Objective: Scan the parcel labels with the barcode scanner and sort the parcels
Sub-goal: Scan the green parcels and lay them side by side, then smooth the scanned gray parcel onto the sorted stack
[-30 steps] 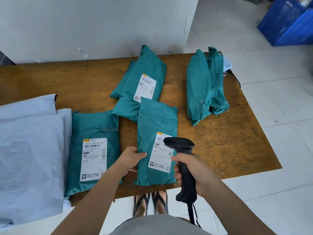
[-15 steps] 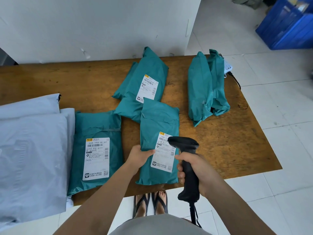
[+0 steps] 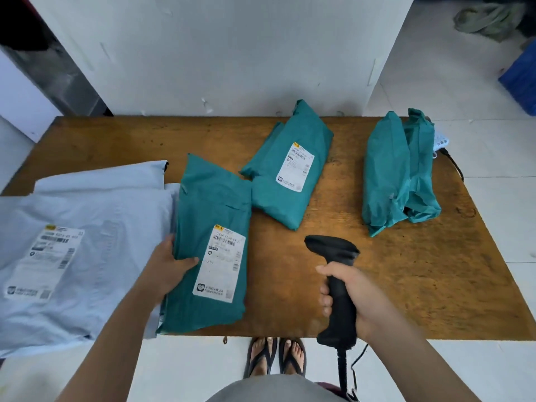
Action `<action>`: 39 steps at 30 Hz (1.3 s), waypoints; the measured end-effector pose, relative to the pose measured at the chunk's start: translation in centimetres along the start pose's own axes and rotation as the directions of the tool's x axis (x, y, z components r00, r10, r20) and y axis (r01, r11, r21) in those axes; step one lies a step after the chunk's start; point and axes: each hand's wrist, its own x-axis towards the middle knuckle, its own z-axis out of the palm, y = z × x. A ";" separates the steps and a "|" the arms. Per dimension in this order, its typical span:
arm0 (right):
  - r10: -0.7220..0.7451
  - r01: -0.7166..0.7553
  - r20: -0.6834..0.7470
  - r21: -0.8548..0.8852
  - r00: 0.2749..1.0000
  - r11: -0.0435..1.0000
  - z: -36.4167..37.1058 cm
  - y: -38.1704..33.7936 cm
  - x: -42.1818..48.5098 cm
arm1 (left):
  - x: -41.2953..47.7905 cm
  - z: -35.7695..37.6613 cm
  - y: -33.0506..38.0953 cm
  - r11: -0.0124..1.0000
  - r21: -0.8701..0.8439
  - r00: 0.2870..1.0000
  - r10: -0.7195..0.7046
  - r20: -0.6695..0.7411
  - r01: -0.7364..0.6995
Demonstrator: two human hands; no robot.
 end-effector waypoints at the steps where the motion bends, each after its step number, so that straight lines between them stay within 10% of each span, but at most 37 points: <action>1: 0.007 -0.007 0.010 -0.017 1.000 1.000 0.4 0.1 0.1 | 0.5 -0.3 -0.5 0.984 0.171 0.998 -0.046 -0.050 0.054; 5: -0.010 0.013 0.031 -0.102 0.999 0.995 1.4 0.0 0.1 | -0.8 2.8 -0.5 0.704 0.703 0.972 0.086 -0.218 0.095; 11: -0.067 0.067 0.005 -0.122 0.998 0.990 1.0 -0.8 0.0 | -0.7 8.7 1.0 0.453 0.871 0.865 0.497 -0.068 -0.192; 18: -0.106 0.102 -0.062 -0.052 0.993 0.993 -0.5 -2.7 -0.8 | 7.4 11.4 7.4 0.618 0.667 0.869 0.486 0.093 -0.417; 24: -0.217 0.207 -0.096 -0.104 0.971 0.973 -2.4 -4.2 -1.6 | 13.2 14.2 11.5 0.822 0.517 0.971 0.213 0.111 -0.240; 39: -0.139 0.135 -0.172 -0.036 0.975 0.990 -3.2 -4.1 -1.2 | 11.4 19.6 8.1 0.988 0.154 0.961 -0.042 0.275 -0.001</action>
